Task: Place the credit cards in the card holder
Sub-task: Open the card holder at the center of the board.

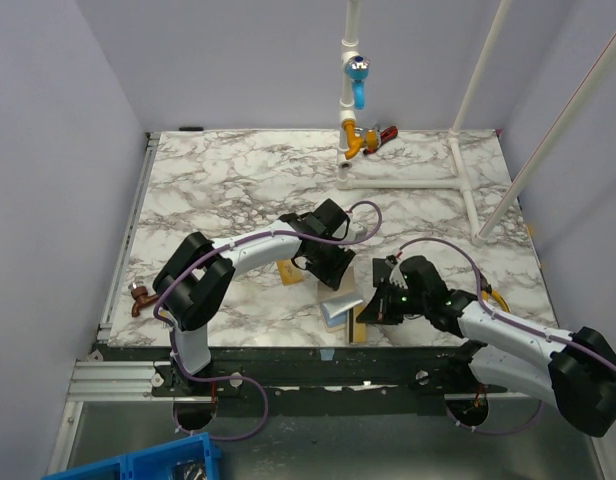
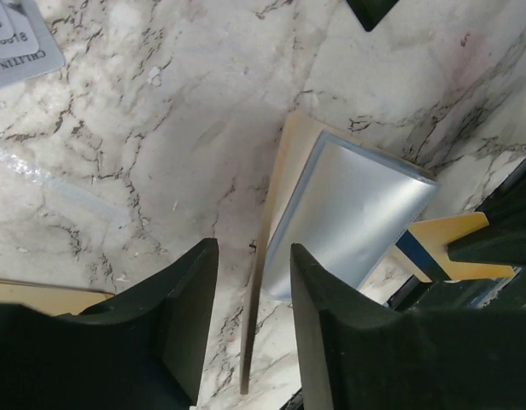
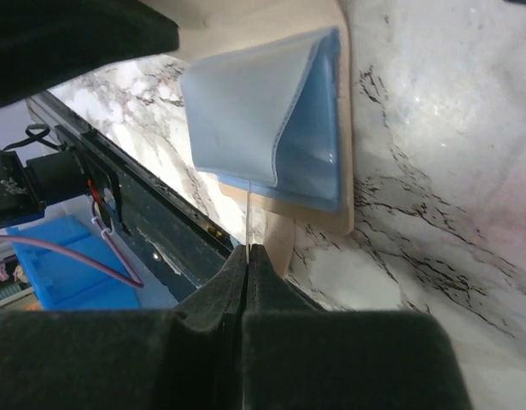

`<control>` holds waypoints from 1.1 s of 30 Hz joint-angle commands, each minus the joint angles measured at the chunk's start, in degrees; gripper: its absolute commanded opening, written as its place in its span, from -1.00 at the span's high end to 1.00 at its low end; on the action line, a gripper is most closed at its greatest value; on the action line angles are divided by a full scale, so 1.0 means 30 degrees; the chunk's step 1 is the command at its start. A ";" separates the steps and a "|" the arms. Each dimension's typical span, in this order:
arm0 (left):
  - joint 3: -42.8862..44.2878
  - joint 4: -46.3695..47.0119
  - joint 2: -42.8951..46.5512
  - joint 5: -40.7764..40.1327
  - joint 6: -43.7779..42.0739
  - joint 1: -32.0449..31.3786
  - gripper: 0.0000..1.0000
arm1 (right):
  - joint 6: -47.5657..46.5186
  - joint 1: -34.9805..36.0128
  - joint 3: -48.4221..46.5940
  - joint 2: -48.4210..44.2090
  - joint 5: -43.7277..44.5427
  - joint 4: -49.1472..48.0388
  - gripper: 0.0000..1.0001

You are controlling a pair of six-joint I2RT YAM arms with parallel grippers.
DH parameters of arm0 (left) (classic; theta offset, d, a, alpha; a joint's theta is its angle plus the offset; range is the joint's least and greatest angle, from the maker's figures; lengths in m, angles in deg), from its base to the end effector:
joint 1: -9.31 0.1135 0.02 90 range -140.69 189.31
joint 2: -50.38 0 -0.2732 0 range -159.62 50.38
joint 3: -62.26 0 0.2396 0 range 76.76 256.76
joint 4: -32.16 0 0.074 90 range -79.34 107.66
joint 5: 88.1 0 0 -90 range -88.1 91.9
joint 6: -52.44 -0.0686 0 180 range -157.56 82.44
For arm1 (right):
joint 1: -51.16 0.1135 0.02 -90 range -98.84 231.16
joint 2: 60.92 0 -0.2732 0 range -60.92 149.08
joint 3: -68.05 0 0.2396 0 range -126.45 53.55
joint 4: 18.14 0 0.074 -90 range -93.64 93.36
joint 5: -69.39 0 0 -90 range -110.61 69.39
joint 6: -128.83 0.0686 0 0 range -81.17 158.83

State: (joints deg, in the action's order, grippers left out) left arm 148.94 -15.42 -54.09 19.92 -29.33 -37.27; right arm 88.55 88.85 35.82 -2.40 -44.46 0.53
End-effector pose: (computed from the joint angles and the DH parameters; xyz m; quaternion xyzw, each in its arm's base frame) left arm 0.2420 -0.2866 0.1783 0.3485 0.9004 -0.2328 0.1166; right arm 0.1325 0.1374 0.1437 0.0160 0.9071 0.3969 0.1390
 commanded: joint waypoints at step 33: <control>-0.0139 0.0041 0.0945 0.7739 -0.0954 0.2552 0.12 | -0.1583 -0.0025 -0.4029 0.5110 0.0850 -0.2838 0.99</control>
State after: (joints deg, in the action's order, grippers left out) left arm 147.98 -14.83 -52.69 42.06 -30.47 -29.34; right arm 85.07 88.85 25.08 11.98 -43.46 -7.01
